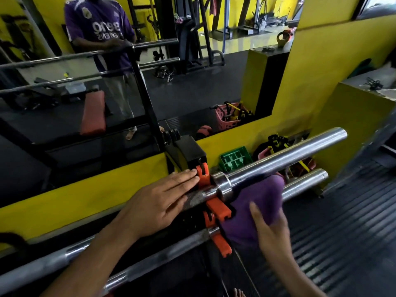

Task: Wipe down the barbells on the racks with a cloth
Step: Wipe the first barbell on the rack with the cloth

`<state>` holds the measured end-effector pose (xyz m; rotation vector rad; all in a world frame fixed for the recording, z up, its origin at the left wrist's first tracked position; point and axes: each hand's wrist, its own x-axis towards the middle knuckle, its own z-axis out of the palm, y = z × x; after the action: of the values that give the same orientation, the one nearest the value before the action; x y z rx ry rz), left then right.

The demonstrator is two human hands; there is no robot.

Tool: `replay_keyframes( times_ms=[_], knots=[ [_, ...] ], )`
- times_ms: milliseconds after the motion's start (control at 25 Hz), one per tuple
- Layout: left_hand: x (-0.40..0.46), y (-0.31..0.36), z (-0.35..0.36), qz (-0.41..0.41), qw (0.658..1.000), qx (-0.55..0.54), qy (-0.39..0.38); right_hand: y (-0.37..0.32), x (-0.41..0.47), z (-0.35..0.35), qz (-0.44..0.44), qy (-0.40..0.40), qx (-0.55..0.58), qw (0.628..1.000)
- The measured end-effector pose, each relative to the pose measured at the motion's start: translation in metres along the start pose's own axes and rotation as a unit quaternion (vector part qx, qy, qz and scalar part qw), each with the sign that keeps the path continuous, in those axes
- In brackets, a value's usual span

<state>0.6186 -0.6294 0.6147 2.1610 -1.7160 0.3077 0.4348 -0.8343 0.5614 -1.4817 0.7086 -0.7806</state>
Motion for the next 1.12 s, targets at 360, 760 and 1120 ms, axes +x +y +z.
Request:
replay_keyframes(
  times_ms=[360,760,1120],
  knots=[
    [-0.010,-0.002,0.006,-0.024,0.990,0.004,-0.137,-0.074,0.053,0.047,-0.366,-0.179,-0.463,0.787],
    [-0.010,-0.007,0.012,-0.041,0.985,-0.060,-0.156,-0.027,0.028,-0.036,-0.248,-0.344,-0.279,0.862],
    [-0.007,-0.001,0.004,-0.060,0.979,-0.083,-0.178,0.041,0.051,0.003,0.190,-0.181,0.055,0.963]
  ],
)
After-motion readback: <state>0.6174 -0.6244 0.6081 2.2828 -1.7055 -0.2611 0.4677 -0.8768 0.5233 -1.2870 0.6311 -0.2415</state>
